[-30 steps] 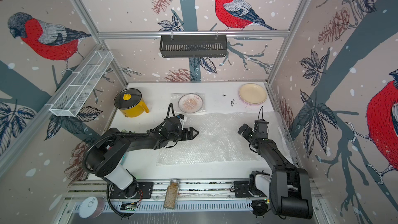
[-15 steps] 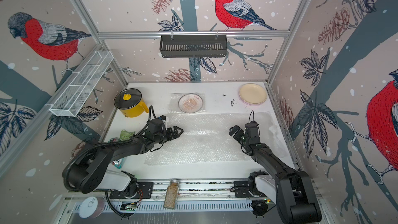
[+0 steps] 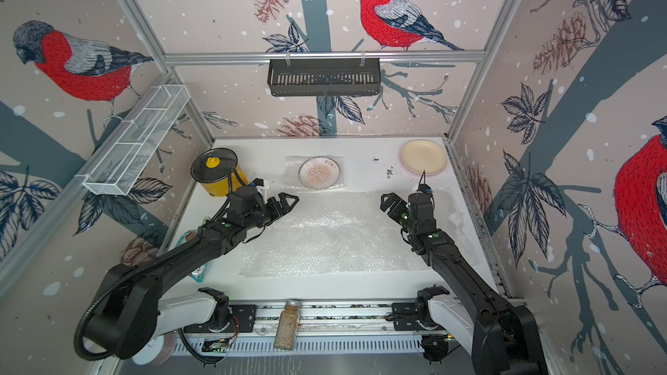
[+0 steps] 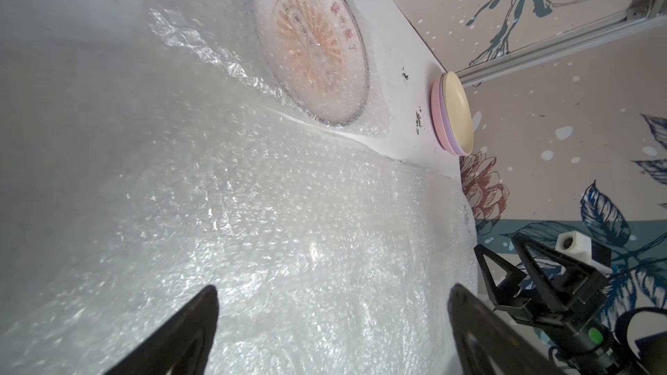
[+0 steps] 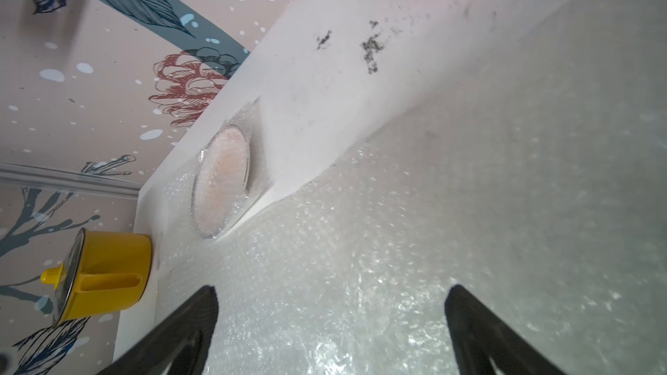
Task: Unpack dinner plates from bubble wrap
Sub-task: Adjust the bubble wrap on the bubble wrap, then pick up the bubble wrap from the center of the board.
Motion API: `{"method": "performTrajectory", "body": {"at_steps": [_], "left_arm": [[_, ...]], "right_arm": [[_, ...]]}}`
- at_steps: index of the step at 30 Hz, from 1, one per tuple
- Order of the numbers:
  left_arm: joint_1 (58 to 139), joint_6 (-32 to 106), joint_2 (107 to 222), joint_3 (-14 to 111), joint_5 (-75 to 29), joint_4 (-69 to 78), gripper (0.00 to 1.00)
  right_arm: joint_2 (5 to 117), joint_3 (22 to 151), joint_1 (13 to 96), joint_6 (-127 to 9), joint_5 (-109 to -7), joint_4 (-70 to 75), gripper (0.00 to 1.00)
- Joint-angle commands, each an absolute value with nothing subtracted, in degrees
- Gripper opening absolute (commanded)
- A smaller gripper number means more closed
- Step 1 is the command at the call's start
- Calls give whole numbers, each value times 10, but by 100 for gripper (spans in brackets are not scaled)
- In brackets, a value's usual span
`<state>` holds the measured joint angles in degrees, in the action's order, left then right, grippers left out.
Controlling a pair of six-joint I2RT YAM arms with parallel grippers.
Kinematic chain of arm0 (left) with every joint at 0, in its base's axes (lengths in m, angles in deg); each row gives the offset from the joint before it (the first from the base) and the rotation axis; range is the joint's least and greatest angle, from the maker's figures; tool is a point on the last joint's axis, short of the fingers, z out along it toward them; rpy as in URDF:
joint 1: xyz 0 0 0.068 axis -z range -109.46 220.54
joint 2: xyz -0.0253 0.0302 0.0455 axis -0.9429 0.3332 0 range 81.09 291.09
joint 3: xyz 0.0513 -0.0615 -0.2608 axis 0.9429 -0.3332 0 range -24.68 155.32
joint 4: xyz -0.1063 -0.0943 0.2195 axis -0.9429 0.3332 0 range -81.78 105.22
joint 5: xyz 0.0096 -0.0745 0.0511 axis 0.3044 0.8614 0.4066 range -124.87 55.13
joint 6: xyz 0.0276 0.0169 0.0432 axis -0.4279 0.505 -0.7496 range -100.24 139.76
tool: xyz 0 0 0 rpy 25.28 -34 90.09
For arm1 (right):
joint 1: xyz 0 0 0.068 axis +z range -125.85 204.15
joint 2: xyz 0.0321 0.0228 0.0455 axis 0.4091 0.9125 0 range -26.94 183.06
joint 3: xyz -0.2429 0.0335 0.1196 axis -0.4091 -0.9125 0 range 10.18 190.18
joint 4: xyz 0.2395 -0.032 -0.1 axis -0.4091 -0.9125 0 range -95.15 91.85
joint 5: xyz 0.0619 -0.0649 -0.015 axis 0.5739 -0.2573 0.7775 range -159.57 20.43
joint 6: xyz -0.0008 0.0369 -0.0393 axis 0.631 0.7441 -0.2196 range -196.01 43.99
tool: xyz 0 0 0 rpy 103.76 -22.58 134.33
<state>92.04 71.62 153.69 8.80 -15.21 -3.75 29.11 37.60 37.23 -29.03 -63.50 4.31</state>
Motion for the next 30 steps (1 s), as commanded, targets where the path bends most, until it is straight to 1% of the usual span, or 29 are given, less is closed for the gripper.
{"method": "performTrajectory", "body": {"at_steps": [1, 5, 8, 12, 15, 17, 23, 30], "left_arm": [[924, 809, 1581, 119, -137, -115, 96], [934, 843, 1661, 170, -175, -137, 93], [936, 866, 1721, 197, -182, -157, 89], [940, 889, 1781, 220, -197, -165, 88], [939, 889, 1817, 233, -186, -207, 85], [939, 879, 1836, 261, -185, -188, 83], [936, 880, 1886, 312, -205, -149, 81], [929, 903, 1939, 322, -190, -182, 79]], "right_arm": [[283, 390, 376, -339, -617, 25, 99], [272, 385, 380, -340, -598, 19, 99], [260, 373, 383, -339, -592, 17, 99], [245, 369, 382, -345, -598, -3, 99], [235, 369, 382, -347, -600, -12, 99], [230, 368, 382, -349, -602, -17, 99], [227, 364, 382, -349, -604, -18, 99], [231, 370, 383, -351, -599, -38, 99]]}}
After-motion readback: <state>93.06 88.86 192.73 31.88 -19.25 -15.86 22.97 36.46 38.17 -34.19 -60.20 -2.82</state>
